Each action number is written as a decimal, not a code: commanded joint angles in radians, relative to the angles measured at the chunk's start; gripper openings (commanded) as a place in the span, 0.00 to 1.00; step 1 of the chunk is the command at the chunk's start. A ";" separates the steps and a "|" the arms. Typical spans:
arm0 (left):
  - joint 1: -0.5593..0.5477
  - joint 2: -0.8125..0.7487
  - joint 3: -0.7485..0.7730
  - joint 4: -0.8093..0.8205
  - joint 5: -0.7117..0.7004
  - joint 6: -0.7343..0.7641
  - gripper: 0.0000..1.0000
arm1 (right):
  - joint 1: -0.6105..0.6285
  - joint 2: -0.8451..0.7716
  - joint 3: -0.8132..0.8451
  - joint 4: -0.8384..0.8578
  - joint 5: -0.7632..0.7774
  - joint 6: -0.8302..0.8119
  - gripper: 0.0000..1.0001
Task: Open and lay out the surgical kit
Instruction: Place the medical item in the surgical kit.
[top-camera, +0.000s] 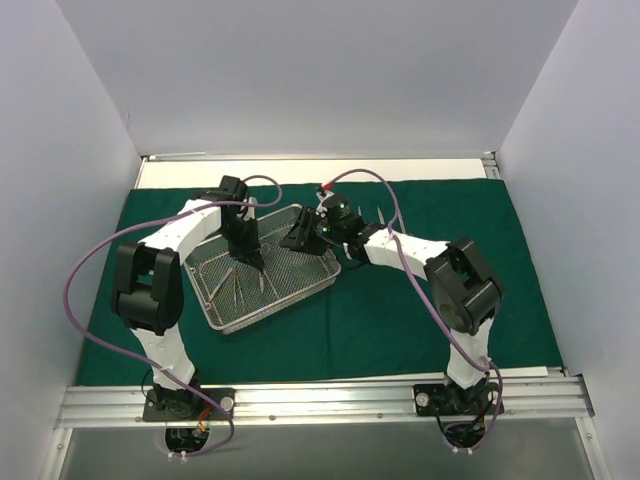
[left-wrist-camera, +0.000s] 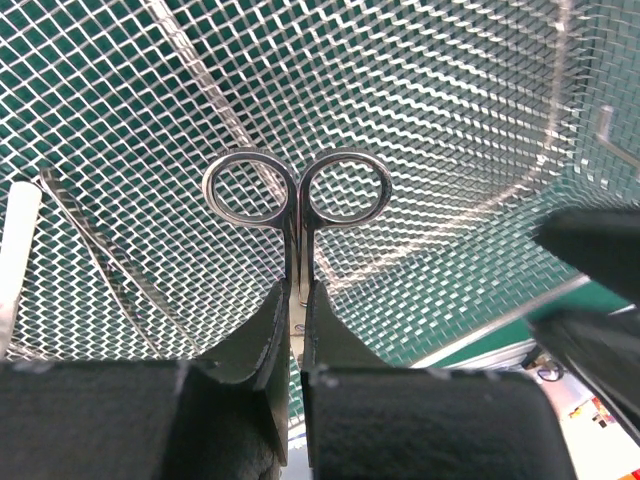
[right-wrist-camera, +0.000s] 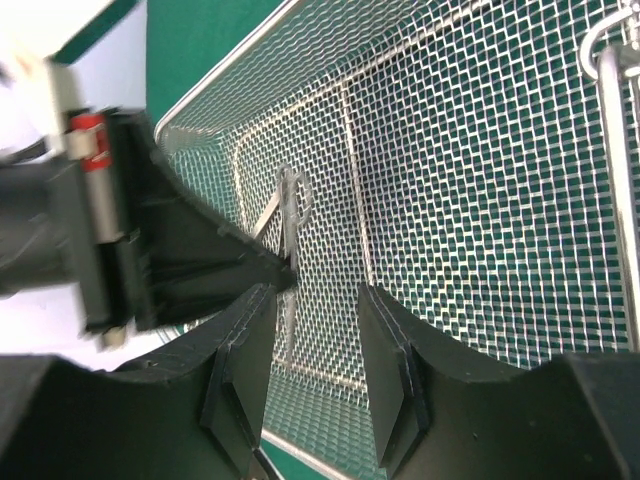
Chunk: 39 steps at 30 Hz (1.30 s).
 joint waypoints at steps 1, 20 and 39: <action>0.006 -0.071 0.032 0.007 0.041 0.006 0.02 | 0.012 0.022 0.065 0.052 -0.014 0.011 0.39; -0.002 -0.105 0.020 0.011 0.071 -0.005 0.02 | 0.038 0.111 0.123 0.065 -0.040 0.014 0.39; -0.009 -0.114 0.028 0.007 0.084 -0.002 0.02 | 0.055 0.156 0.192 0.055 -0.046 0.009 0.38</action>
